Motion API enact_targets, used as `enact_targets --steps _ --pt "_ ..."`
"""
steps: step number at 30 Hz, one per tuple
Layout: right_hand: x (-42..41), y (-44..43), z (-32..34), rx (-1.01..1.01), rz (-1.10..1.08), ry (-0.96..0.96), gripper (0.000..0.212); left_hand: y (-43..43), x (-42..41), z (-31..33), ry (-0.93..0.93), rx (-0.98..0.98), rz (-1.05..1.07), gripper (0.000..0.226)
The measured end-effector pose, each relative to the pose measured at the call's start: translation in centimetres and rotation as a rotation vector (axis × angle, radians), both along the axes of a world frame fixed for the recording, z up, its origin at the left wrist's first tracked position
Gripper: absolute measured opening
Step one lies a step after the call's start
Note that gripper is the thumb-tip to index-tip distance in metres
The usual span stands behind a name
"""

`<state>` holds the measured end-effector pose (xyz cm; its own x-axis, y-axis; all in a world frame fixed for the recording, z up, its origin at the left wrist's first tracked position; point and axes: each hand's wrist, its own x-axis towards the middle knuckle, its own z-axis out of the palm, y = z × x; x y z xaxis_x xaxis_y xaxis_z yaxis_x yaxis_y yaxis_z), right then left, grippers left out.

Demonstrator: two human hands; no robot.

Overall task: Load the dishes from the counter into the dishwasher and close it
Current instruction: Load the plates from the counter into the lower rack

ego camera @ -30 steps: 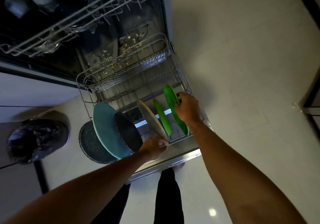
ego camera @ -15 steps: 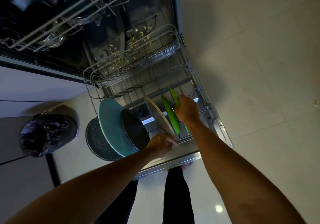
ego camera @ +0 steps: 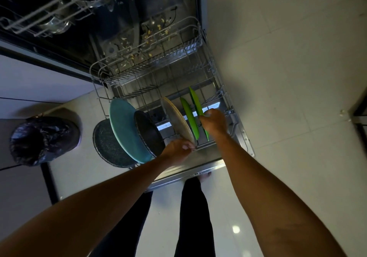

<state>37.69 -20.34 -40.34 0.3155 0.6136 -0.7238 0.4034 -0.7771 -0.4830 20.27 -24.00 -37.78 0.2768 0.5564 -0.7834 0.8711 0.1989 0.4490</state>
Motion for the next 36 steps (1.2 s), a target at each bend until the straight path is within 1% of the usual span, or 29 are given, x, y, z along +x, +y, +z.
enact_targets --steps 4,6,9,13,14,17,22,23,26,28,30,32,36 --pt "-0.8 -2.8 1.9 0.010 -0.013 -0.012 0.018 -0.2 -1.4 2.0 -0.030 0.057 0.058 0.015" --pt "-1.9 -4.1 3.5 0.025 -0.045 -0.019 0.019 0.1 -2.6 3.5 -0.056 0.096 0.072 0.018" --pt "-4.2 -5.6 5.2 0.042 -0.122 -0.040 0.014 0.4 -4.7 5.6 -0.103 0.161 0.110 0.021" --pt "-8.5 -7.0 7.6 0.026 -0.160 -0.095 0.020 1.5 -8.1 7.6 -0.197 0.234 0.197 0.018" --pt "-11.5 -7.4 8.9 0.021 -0.127 -0.117 0.022 1.4 -10.9 8.6 -0.241 0.257 0.223 0.017" --pt "-14.3 -8.3 10.1 -0.056 -0.107 -0.159 0.025 2.0 -13.5 9.9 -0.276 0.309 0.239 0.017" --pt "-26.3 -8.9 15.2 0.011 -0.029 -0.250 0.031 1.8 -27.1 13.4 -0.319 0.386 0.354 0.016" --pt "-28.2 -8.9 16.2 0.022 -0.018 -0.265 0.030 1.6 -29.4 14.3 -0.319 0.404 0.374 0.016" --pt "-36.5 -8.1 20.4 0.069 0.108 -0.320 0.025 0.4 -39.7 17.7 -0.309 0.454 0.428 0.017" --pt "-41.3 -6.6 22.5 0.109 0.185 -0.326 0.024 0.1 -45.5 20.0 -0.276 0.503 0.434 0.022" --pt "-46.8 -4.9 25.1 0.144 0.273 -0.316 0.023 -0.5 -51.8 22.6 -0.242 0.522 0.501 0.025" --pt "-52.7 -2.6 28.3 0.212 0.380 -0.327 0.022 -0.5 -58.2 25.5 -0.193 0.556 0.592 0.024" --pt "-61.9 1.6 34.1 0.342 0.610 -0.360 0.020 0.6 -68.3 30.5 -0.090 0.646 0.696 0.017"
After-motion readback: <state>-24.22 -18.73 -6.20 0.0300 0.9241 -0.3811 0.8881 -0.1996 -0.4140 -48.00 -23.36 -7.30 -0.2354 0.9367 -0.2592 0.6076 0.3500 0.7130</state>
